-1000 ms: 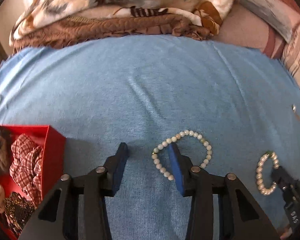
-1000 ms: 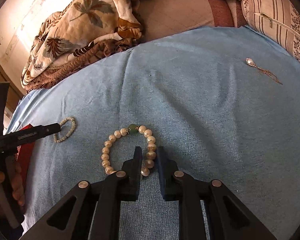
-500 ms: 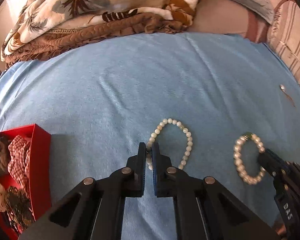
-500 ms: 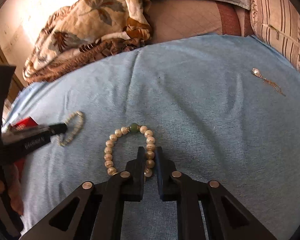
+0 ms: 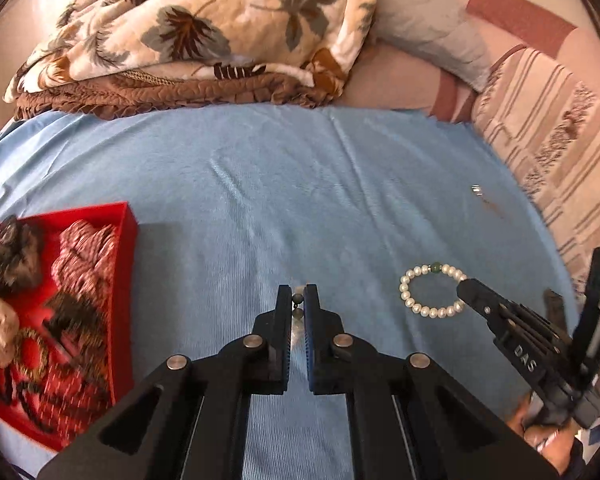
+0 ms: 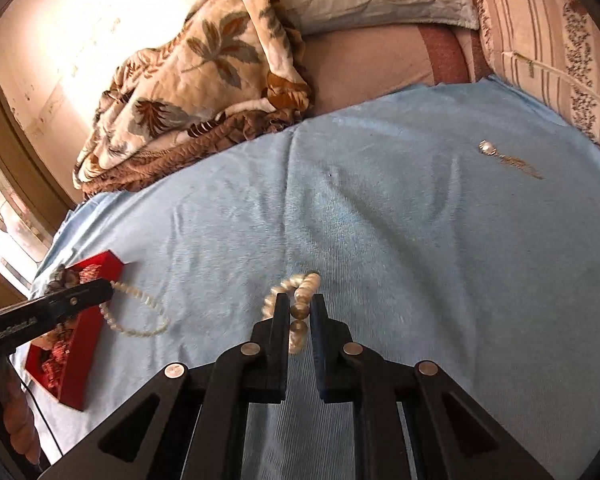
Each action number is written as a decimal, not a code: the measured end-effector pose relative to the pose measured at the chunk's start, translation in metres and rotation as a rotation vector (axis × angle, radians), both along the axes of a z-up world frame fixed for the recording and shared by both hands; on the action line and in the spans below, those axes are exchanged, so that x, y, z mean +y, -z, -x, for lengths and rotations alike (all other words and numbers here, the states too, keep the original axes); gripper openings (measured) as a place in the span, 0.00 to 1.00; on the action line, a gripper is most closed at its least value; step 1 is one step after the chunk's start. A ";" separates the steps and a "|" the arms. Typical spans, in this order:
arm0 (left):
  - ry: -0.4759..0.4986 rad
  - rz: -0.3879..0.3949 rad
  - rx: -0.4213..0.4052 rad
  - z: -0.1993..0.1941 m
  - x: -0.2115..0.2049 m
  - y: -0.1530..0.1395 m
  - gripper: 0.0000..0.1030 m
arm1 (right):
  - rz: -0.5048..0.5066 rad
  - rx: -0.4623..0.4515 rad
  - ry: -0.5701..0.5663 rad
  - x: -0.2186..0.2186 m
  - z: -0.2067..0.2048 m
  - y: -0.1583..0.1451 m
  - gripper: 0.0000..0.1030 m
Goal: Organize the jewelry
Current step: 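Carry both bracelets toward the red tray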
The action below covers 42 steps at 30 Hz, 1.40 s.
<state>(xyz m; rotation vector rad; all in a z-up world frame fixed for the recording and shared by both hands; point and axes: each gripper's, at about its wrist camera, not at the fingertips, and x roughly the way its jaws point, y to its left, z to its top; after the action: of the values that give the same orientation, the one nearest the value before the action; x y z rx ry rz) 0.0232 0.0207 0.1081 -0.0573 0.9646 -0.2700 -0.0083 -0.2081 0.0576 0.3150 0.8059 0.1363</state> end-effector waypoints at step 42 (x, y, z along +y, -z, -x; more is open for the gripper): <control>-0.110 0.108 -0.197 0.164 0.102 -0.078 0.05 | 0.032 -0.075 -0.150 0.071 0.124 -0.088 0.11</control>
<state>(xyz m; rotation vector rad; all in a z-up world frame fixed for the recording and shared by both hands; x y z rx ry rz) -0.1406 0.1229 0.1859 -0.1787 0.7482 -0.2214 -0.1324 -0.1368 0.1454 0.2180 0.7561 0.2744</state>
